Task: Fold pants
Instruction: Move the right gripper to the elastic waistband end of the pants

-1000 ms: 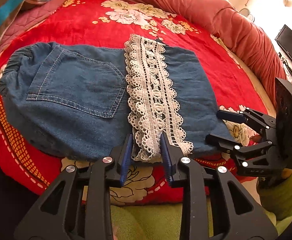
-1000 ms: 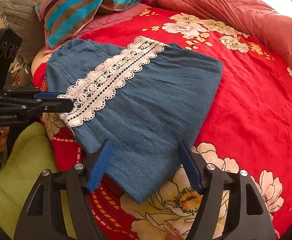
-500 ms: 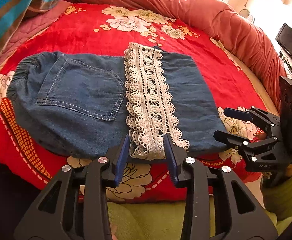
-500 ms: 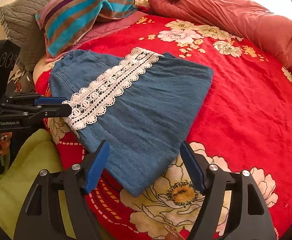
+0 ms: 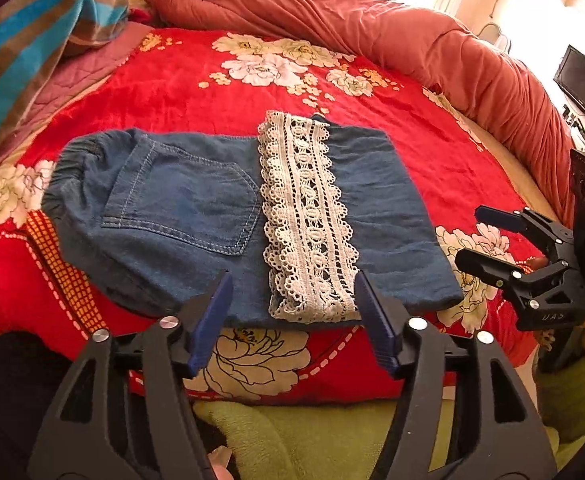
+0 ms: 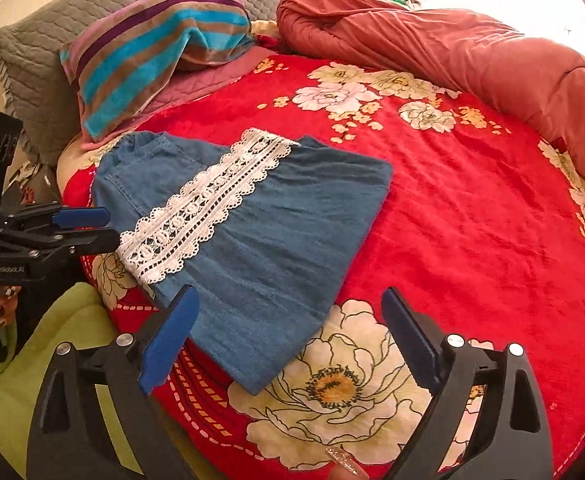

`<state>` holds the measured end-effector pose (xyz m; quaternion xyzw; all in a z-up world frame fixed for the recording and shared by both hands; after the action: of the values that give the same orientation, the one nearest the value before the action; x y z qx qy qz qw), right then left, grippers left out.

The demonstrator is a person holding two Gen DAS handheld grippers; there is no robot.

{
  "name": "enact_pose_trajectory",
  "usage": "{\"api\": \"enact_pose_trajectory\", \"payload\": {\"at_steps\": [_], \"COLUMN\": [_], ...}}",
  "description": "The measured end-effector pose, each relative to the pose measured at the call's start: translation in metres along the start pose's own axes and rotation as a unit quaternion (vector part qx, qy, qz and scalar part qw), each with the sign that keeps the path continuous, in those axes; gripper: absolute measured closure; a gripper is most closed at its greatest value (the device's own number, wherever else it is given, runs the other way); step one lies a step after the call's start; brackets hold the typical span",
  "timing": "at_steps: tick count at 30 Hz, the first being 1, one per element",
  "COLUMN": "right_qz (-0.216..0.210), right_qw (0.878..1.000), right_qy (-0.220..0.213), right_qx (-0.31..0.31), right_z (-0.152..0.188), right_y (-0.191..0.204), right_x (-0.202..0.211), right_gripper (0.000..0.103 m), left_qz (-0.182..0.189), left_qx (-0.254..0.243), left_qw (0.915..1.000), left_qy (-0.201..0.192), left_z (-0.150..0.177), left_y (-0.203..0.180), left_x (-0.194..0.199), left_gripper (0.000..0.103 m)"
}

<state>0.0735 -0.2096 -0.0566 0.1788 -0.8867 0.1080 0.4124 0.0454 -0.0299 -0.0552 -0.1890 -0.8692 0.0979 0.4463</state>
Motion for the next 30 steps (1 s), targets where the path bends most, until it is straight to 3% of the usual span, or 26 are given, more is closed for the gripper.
{"api": "enact_pose_trajectory", "payload": {"at_steps": [5, 9, 30], "right_qz": [0.007, 0.009, 0.014], "right_qw": [1.0, 1.0, 0.999], "right_qy": [-0.005, -0.007, -0.035], "right_qx": [-0.009, -0.019, -0.004], "right_z": [-0.003, -0.007, -0.038], "right_y": [-0.005, -0.008, 0.005], "right_x": [0.002, 0.004, 0.018], "right_gripper": [0.005, 0.005, 0.005], "left_qz": [-0.019, -0.033, -0.055], "left_qx": [-0.008, -0.006, 0.01], "left_qw": [0.9997, 0.9991, 0.997], "left_qy": [-0.014, -0.027, -0.054], "left_z": [-0.002, -0.005, -0.004], "left_y": [0.0, 0.004, 0.022], "left_x": [0.01, 0.018, 0.042], "left_gripper": [0.023, 0.013, 0.01]}}
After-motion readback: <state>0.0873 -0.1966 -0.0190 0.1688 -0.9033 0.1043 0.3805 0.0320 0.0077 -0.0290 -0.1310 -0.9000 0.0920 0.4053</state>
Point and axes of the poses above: each gripper's, at about its wrist camera, not at the fingertips, and x roughly against the way its jaws point, y to its left, z to its underside, the point moved 6 cm from there along -x, roughly the way its jaws point, and after that the axes turned 10 degrees about z, right-handed, at the moved point
